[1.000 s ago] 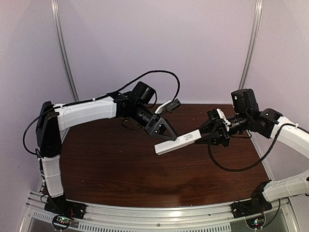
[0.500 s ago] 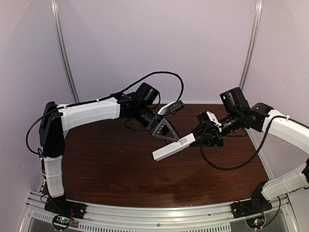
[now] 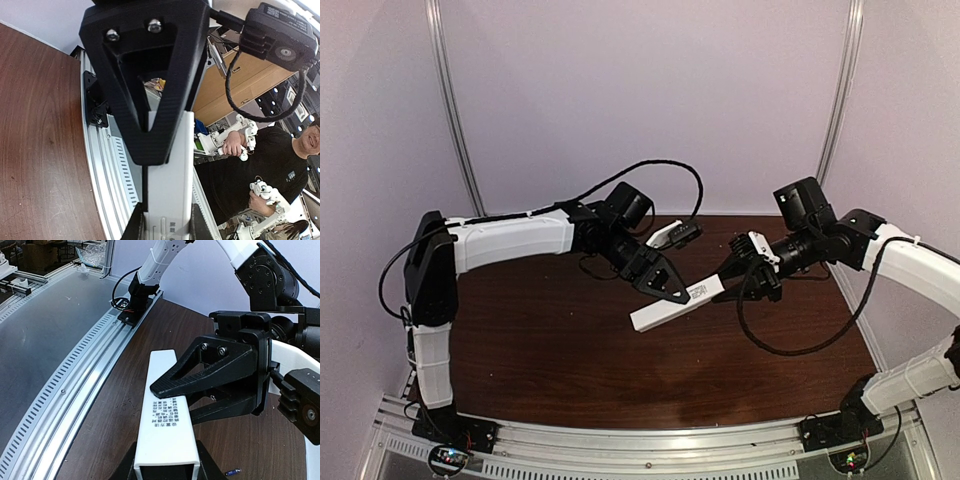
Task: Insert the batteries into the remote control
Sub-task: Remove the battery cover from the remote control.
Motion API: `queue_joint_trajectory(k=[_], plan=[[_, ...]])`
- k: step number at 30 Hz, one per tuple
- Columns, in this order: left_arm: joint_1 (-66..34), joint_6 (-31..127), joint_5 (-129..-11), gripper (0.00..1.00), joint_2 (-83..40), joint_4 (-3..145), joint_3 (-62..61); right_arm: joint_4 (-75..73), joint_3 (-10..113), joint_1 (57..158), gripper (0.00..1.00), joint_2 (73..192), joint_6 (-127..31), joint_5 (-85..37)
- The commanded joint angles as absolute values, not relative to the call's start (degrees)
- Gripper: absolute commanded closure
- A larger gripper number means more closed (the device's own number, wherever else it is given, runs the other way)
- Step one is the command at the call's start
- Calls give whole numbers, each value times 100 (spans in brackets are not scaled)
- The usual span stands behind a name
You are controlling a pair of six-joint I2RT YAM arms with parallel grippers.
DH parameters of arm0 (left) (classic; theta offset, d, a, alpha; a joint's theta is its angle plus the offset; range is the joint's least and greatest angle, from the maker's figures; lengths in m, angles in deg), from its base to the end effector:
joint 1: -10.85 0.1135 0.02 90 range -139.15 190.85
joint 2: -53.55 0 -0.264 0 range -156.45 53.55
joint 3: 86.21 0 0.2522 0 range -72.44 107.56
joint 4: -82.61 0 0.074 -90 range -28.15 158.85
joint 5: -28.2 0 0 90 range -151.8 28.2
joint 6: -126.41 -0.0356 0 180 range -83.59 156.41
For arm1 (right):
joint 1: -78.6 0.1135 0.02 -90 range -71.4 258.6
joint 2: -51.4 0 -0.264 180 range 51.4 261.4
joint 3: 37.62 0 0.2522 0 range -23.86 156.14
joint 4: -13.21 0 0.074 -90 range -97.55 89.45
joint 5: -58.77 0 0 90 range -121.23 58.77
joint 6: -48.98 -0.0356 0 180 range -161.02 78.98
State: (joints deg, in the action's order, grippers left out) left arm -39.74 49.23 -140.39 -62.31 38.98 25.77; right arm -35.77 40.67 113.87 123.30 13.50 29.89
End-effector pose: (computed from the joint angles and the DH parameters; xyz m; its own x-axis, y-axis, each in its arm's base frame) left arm 0.2533 -0.3633 0.2742 -0.5837 0.6412 -0.4982 0.4550 -0.2499 -0.8547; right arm 0.1908 0.1731 0.3308 0.3350 -0.2448 -0.9099 -0.9173 -0.3054 -0.2556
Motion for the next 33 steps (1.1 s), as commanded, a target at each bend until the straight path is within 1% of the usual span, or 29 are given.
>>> queue_joint_trajectory(k=[1,5,8,11,14,19,23,29,33], plan=[[-4013,4881,-13900,100,-6319,4012,2413,-3627,4149,11385,100,12255,1267,2787],[-4013,4721,-13943,100,-6217,3997,2341,-3430,4054,11264,100,12151,1126,2958],[-4013,4656,-13904,99,-6097,3996,2269,-2817,3836,11010,100,11971,612,3317],[-4012,4599,-13875,91,-5994,3993,2170,-1840,3551,10734,100,11743,-230,3597],[-4021,4539,-13850,86,-5882,4010,2065,-1071,3334,10584,100,11620,-908,3789],[-4037,4649,-13818,85,-5749,4199,1958,-590,3284,10552,100,11690,-1429,3950],[-4048,4607,-13809,75,-5628,4207,1826,-187,3242,10490,100,11684,-1835,4002],[-4074,4631,-13833,67,-5536,4326,1634,414,3156,10453,100,11670,-2360,4116],[-4074,4941,-13811,67,-5440,4750,1476,561,3116,10448,100,11670,-2492,4096]])
